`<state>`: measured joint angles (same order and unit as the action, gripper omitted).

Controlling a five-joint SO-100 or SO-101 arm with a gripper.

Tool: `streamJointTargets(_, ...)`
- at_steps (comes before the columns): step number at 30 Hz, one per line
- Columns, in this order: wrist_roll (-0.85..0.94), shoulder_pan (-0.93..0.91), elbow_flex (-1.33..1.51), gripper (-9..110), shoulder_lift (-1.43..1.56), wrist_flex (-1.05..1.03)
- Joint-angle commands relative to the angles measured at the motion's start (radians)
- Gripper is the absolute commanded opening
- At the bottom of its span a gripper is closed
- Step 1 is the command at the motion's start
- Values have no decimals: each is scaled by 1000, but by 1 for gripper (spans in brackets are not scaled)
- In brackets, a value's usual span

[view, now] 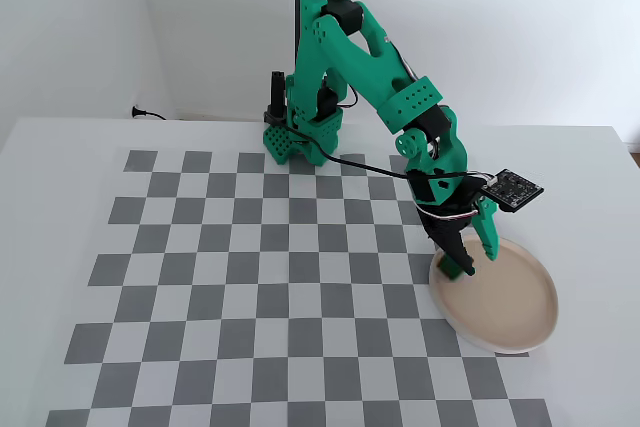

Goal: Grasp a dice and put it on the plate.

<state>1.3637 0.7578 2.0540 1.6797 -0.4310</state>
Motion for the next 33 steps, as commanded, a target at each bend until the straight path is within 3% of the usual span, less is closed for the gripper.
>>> streamJointTargets(1, -3, 2, -103, 14, 2, 35)
streamJointTargets(13, -15, -21, -104, 16, 141, -51)
streamJointTargets(25, -34, -100, -100, -4, 434, -301)
streamJointTargets(33, -43, -195, -51, -4, 595, -405)
